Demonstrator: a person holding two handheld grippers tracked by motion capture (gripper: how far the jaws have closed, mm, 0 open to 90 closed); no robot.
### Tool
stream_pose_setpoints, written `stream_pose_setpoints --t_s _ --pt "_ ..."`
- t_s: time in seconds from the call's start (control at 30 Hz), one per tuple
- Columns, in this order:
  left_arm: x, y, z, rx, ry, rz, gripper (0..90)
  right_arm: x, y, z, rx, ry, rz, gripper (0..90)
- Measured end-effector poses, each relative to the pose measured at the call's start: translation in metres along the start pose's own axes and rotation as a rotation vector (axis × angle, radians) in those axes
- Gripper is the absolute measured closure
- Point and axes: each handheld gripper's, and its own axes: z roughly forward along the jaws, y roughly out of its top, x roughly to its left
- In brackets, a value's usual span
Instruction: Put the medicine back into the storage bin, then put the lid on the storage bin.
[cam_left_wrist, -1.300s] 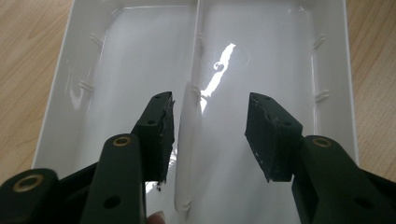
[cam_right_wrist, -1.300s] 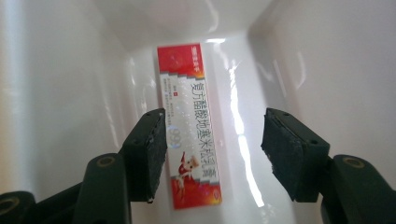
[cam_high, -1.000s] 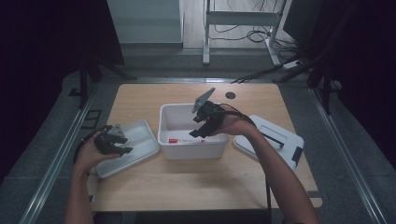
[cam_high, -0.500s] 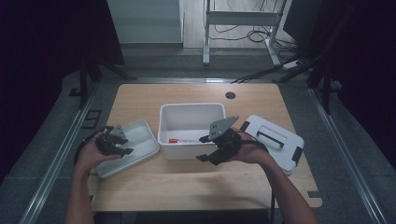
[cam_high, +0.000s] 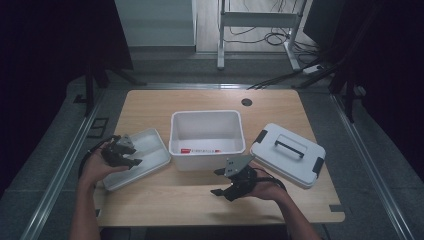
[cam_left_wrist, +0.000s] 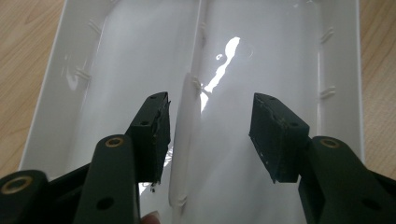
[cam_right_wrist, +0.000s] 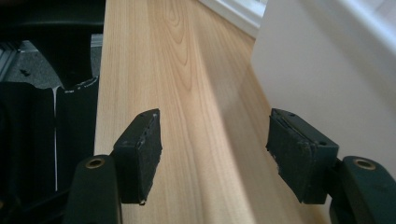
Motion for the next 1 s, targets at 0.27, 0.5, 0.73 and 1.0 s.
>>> stream_pose_setpoints --t_s 0.27,0.5,0.73,1.0 --pt "0.004 0.001 0.001 0.029 0.025 -0.001 48.4 0.009 -0.022 0.012 0.029 -0.02 0.011 34.6" --pt "0.014 0.004 0.014 0.103 -0.017 0.013 56.8 0.008 -0.03 0.009 0.024 -0.019 0.034 35.1" --pt "0.021 0.009 0.018 0.125 -0.084 0.015 72.0 0.007 -0.035 0.008 0.024 -0.021 0.05 35.3" --pt "0.031 0.009 0.019 0.135 -0.157 -0.002 88.7 0.007 -0.037 0.008 0.025 -0.023 0.053 35.4"
